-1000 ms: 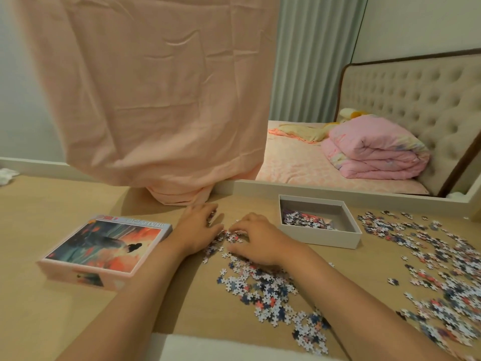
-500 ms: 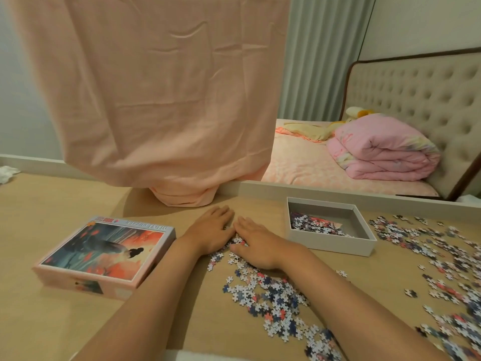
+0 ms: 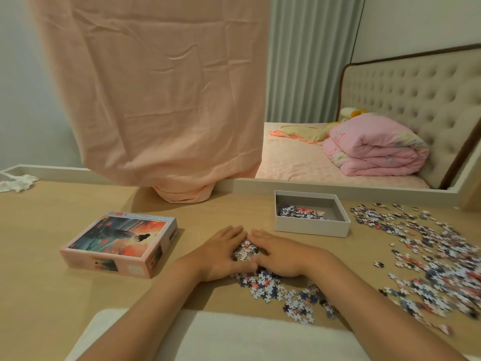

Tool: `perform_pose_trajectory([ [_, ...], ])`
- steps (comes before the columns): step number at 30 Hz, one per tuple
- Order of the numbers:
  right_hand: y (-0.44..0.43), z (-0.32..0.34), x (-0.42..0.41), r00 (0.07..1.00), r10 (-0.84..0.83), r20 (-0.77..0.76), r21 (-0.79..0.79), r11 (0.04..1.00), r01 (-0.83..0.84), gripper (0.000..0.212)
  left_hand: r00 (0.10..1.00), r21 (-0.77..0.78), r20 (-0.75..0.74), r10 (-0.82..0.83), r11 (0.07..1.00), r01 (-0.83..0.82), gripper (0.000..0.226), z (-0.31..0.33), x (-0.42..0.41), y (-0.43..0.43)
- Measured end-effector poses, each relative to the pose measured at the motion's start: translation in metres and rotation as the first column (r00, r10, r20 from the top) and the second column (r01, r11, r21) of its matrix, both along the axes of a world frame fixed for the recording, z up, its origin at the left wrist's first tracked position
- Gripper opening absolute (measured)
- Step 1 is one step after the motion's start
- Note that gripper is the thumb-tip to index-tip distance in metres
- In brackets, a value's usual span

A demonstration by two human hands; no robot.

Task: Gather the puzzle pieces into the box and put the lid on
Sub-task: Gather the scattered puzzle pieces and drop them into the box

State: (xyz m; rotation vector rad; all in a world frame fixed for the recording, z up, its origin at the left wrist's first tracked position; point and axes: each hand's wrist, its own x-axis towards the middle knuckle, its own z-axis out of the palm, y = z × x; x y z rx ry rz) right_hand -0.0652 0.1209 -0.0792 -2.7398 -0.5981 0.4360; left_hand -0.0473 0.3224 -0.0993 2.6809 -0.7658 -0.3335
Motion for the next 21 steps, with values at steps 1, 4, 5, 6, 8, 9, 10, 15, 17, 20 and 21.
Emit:
perform_pose_trajectory([
  [1,-0.004,0.0,-0.005,1.0,0.003,0.002,0.0,1.0,-0.003,0.069,1.0,0.025,0.024,-0.014,1.0,0.013,0.108,-0.002,-0.005,-0.005],
  [4,-0.022,0.001,-0.02,1.0,-0.003,0.016,-0.011,1.0,0.003,0.073,0.995,0.016,0.081,-0.051,0.999,0.05,0.115,-0.006,-0.015,-0.024],
  [5,-0.028,0.002,-0.024,1.0,-0.011,0.021,-0.009,1.0,0.012,0.073,0.993,-0.002,0.101,-0.057,0.998,0.057,0.114,-0.007,-0.018,-0.031],
  [6,-0.036,0.003,-0.027,0.999,-0.022,0.026,-0.004,1.0,0.023,0.073,0.991,-0.025,0.118,-0.056,0.998,0.06,0.112,-0.009,-0.019,-0.038],
  [8,-0.051,0.003,-0.034,0.998,-0.05,0.045,0.01,0.999,0.049,0.07,0.989,-0.067,0.138,-0.057,0.995,0.067,0.106,-0.012,-0.021,-0.052],
  [9,-0.058,0.003,-0.037,0.996,-0.067,0.056,0.02,0.998,0.066,0.068,0.987,-0.084,0.147,-0.064,0.993,0.077,0.102,-0.013,-0.021,-0.059],
  [10,-0.065,0.003,-0.039,0.994,-0.089,0.067,0.042,0.995,0.086,0.066,0.986,-0.102,0.148,-0.076,0.991,0.091,0.097,-0.013,-0.022,-0.066],
  [15,-0.088,0.002,-0.043,0.974,-0.184,0.131,0.182,0.97,0.158,0.056,0.997,-0.411,0.037,-0.072,0.908,0.081,0.053,0.004,-0.025,-0.095],
  [17,-0.093,0.002,-0.043,0.967,-0.213,0.142,0.207,0.961,0.181,0.055,0.999,-0.462,-0.042,-0.012,0.887,-0.008,0.055,0.007,-0.018,-0.093],
  [20,-0.1,0.004,-0.039,0.963,-0.223,0.149,0.144,0.969,0.202,0.063,1.0,-0.413,-0.006,0.03,0.91,-0.03,0.059,0.008,-0.007,-0.081],
  [21,-0.1,0.005,-0.037,0.966,-0.216,0.144,0.105,0.974,0.202,0.069,0.999,-0.322,0.052,0.016,0.947,0.002,0.065,0.01,-0.006,-0.076],
])
